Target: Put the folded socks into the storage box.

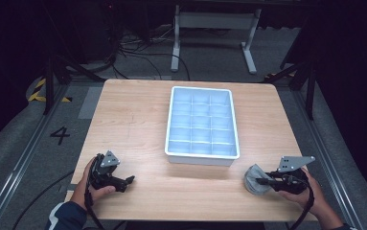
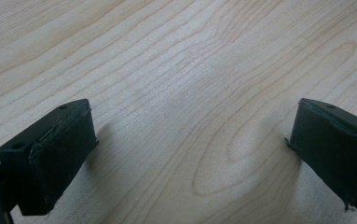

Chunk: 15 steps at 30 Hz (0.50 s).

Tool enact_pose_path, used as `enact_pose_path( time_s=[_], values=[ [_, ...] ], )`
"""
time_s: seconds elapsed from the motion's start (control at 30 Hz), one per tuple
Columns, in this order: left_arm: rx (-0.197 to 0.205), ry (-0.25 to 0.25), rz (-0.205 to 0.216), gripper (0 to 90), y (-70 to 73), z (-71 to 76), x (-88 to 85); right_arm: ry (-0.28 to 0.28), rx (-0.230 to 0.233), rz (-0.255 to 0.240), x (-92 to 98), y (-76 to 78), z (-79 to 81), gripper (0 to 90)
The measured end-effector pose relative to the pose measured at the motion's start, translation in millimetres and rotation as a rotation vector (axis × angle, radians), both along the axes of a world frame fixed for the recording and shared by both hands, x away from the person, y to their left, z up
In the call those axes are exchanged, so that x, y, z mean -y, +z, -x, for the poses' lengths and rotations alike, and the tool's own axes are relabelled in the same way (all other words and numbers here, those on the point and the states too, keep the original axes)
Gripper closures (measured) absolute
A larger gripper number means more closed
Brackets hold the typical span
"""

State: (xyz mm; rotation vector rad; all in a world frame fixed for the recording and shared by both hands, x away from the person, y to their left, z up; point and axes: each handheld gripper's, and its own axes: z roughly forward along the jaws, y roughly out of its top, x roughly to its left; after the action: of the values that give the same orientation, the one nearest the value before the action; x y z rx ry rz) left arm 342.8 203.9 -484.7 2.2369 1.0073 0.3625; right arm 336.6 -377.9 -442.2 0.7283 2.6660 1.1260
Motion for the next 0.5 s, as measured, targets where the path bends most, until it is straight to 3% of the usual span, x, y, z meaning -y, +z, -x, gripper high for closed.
enact_pose_path(
  time_s=[0.5],
  values=[
    [-0.001,0.000,0.001,0.5,0.0,0.0,0.0,-0.021,0.036,-0.036,5.9,8.4,1.0,76.6]
  ],
)
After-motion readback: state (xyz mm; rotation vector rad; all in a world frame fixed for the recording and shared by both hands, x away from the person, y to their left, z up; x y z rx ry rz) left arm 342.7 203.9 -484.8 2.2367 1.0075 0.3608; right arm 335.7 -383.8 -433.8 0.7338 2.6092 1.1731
